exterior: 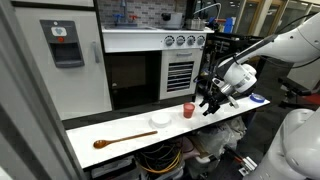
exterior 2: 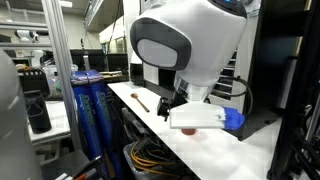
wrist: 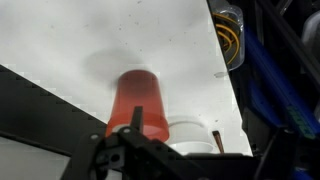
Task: Pour the contents of the cup into the bowl
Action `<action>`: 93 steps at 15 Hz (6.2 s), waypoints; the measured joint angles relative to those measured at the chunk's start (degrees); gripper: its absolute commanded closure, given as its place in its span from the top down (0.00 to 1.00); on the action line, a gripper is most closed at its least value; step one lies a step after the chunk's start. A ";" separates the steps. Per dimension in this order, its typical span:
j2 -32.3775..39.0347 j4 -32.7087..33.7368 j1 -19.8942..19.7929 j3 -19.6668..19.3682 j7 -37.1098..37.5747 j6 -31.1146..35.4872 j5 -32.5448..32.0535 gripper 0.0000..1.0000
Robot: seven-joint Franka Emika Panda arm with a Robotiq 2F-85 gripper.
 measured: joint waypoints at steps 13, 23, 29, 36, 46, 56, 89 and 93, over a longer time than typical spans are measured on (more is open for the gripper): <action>6.25 0.74 5.55 -8.18 -20.48 -2.57 24.62 1.00; 17.57 5.80 -10.23 9.64 -27.20 -10.33 34.90 1.00; 21.35 9.22 -16.02 16.22 -27.24 -10.31 35.00 1.00; 22.91 10.83 -17.79 18.79 -28.25 -11.10 35.60 1.00; 25.15 10.92 -19.02 19.20 -34.31 -16.11 38.86 1.00; 25.34 13.04 -19.48 19.20 -35.73 -18.08 39.89 0.53; 8.17 10.74 -15.04 29.77 -6.33 -0.71 -5.63 0.47; 6.40 10.74 -13.38 30.47 2.79 -0.52 -11.56 0.47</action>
